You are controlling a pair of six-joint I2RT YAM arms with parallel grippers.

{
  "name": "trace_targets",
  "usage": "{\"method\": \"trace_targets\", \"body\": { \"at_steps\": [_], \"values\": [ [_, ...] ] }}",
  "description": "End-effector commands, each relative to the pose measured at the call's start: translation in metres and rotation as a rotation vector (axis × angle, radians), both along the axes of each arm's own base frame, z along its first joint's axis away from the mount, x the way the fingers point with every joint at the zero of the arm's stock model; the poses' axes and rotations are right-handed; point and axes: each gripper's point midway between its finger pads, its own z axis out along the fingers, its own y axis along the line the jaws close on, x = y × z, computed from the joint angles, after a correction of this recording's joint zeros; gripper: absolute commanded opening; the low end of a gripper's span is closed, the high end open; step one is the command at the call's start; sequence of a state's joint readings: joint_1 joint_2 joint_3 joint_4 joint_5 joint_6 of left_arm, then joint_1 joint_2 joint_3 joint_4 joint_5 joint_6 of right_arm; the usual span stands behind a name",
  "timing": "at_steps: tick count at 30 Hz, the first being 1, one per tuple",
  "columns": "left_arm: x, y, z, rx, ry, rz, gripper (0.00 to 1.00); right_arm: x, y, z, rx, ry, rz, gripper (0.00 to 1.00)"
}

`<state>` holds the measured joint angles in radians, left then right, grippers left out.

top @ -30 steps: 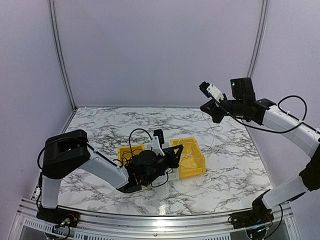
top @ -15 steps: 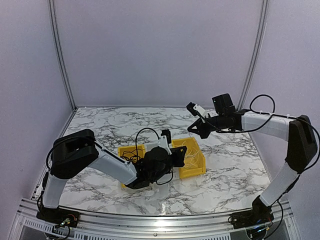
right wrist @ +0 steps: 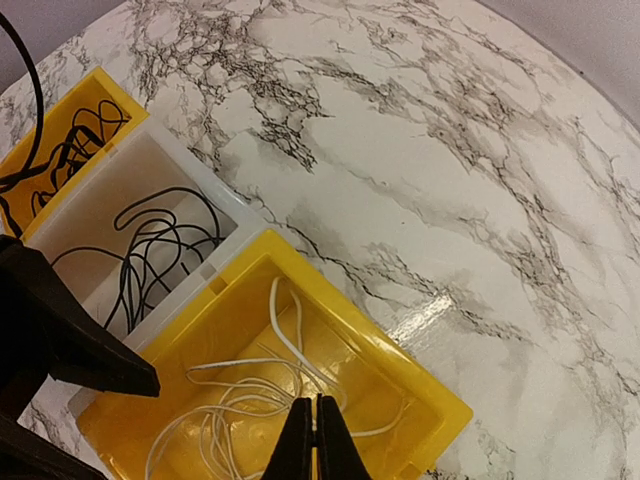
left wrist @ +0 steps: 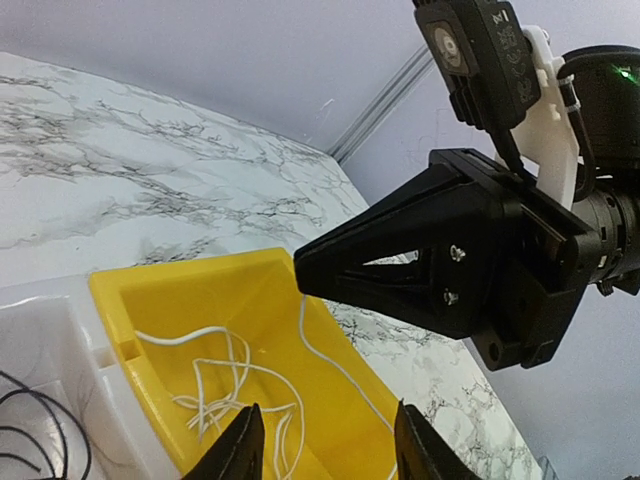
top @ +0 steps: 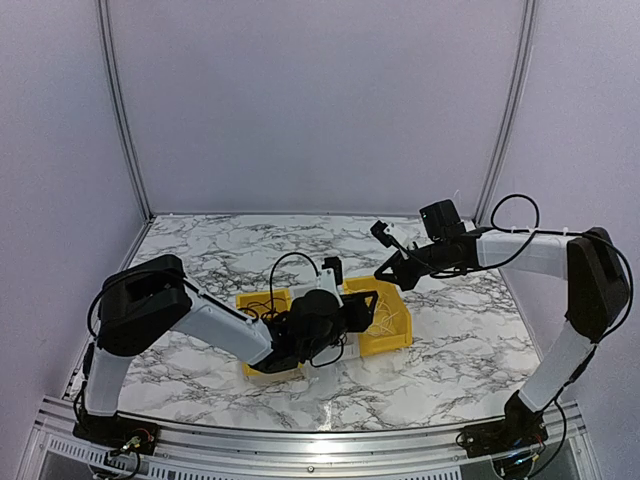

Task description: Untangle the cables

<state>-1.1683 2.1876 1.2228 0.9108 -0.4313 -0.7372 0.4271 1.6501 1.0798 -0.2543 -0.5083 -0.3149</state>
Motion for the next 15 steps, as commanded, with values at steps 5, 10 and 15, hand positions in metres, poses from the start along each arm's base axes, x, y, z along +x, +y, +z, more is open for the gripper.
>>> {"method": "trace_targets", "body": {
  "at_steps": [5, 10, 15],
  "values": [
    [-0.008, 0.041, 0.061, 0.026, -0.096, 0.028, 0.53, -0.007, -0.002, -0.003, -0.045, 0.005, 0.062, 0.11],
    [-0.014, 0.067, 0.082, 0.046, -0.141, 0.058, 0.56, -0.011, -0.006, 0.003, -0.075, -0.028, 0.081, 0.19],
    [-0.024, 0.098, 0.089, 0.117, -0.184, 0.067, 0.62, 0.001, -0.024, 0.038, -0.106, -0.140, 0.017, 0.34]
  ]
}}
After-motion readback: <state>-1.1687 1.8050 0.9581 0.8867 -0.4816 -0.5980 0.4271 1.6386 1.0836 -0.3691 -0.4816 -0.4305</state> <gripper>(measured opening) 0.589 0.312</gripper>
